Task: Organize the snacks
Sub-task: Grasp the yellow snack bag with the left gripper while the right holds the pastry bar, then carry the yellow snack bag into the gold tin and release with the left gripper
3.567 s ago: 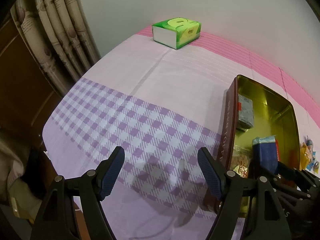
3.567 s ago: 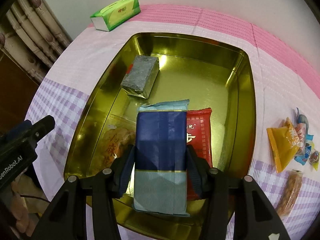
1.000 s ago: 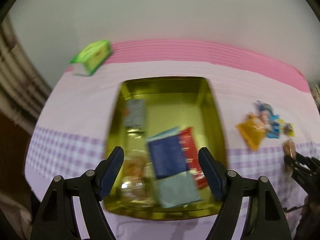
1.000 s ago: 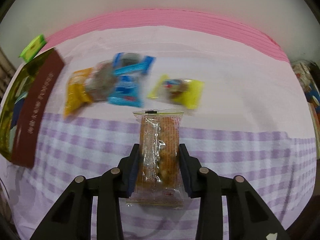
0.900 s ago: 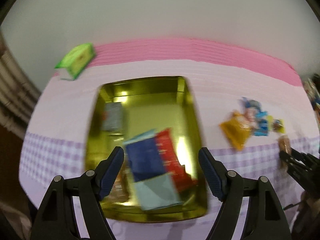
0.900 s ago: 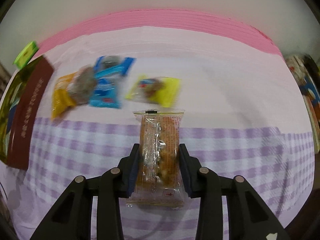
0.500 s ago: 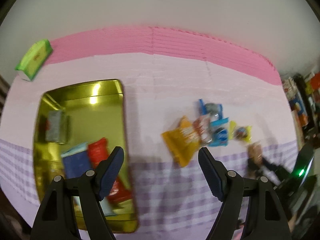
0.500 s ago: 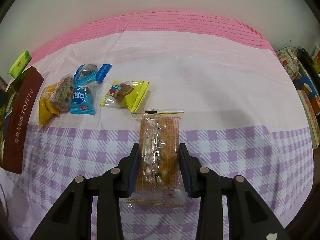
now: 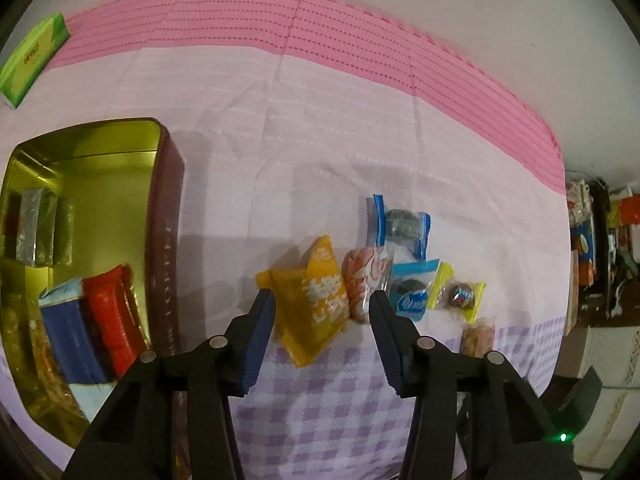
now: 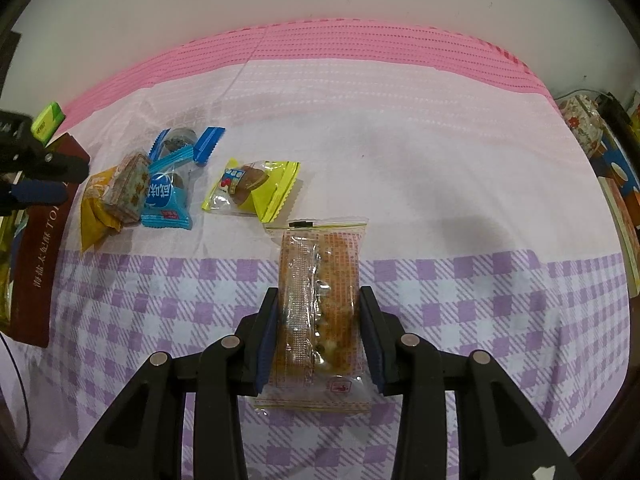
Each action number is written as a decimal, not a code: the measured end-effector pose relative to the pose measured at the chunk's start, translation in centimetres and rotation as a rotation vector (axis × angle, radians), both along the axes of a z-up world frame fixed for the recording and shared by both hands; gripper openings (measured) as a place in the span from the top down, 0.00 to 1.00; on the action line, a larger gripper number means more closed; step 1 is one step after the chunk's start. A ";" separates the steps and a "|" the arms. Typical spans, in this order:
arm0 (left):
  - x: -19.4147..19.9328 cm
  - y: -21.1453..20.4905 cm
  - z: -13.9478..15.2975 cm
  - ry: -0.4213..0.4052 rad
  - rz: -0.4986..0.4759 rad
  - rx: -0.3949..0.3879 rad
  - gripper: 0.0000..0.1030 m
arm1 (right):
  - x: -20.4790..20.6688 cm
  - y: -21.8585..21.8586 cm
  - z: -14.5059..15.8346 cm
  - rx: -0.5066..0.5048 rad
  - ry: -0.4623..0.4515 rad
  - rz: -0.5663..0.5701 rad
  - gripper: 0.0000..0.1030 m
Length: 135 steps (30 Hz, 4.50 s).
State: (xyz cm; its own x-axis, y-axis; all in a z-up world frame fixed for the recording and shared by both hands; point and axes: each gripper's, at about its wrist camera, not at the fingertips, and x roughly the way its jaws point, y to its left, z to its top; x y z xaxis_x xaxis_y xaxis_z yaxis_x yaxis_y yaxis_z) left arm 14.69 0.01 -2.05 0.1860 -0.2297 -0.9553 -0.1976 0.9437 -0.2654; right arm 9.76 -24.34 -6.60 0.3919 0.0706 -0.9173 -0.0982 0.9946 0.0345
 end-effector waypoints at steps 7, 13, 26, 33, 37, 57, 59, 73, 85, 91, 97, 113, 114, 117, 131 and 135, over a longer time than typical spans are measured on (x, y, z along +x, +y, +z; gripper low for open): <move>1.0 -0.5 -1.2 0.022 0.031 0.025 0.58 | 0.2 -0.1 -0.1 0.007 0.002 -0.002 0.63; 0.9 -1.2 -2.5 0.039 0.033 0.062 0.59 | 0.2 0.0 -0.1 0.008 0.002 0.000 0.63; -0.6 -2.4 -2.7 0.019 -0.040 0.111 0.65 | 0.2 0.3 -0.1 -0.003 0.000 0.003 0.63; -1.8 -2.0 -1.0 -0.016 -0.061 0.098 0.65 | 0.0 0.6 -0.1 -0.012 -0.005 0.000 0.63; -2.7 -1.6 0.1 -0.036 -0.072 0.101 0.65 | -0.1 0.7 0.0 -0.015 -0.007 -0.003 0.63; -3.6 6.7 6.1 -0.152 -0.031 0.240 0.65 | 0.0 0.7 0.1 -0.021 -0.005 -0.001 0.63; -3.6 8.5 6.2 -0.147 -0.007 0.270 0.65 | -0.1 0.6 0.1 -0.018 -0.005 -0.006 0.63; -3.7 16.2 3.0 -0.068 0.080 0.420 0.65 | -0.1 0.7 0.0 -0.022 -0.009 -0.010 0.63; -3.8 17.2 0.0 -0.031 0.087 0.418 0.65 | -0.1 0.7 0.0 -0.024 -0.009 -0.008 0.63; -3.3 17.3 -0.1 -0.059 0.080 0.429 0.65 | -0.1 0.7 -0.1 -0.023 -0.008 -0.008 0.63; -3.6 17.3 -0.1 -0.062 0.075 0.430 0.64 | -0.1 0.7 -0.1 -0.024 -0.008 -0.006 0.63; -5.4 17.7 0.3 -0.083 0.096 0.397 0.62 | -0.1 0.7 -0.1 -0.024 -0.008 -0.008 0.63; -5.6 17.7 0.5 -0.087 0.100 0.393 0.62 | -0.1 0.8 -0.1 -0.025 -0.008 -0.007 0.63; -6.3 17.8 1.0 -0.107 0.113 0.386 0.62 | -0.1 0.8 0.0 -0.023 -0.008 -0.009 0.63; -11.1 18.3 4.5 -0.267 0.182 0.435 0.53 | 0.0 0.8 0.0 -0.023 -0.001 -0.002 0.63; -12.2 18.4 4.7 -0.286 0.194 0.467 0.53 | 0.1 0.8 0.0 -0.021 0.007 -0.001 0.63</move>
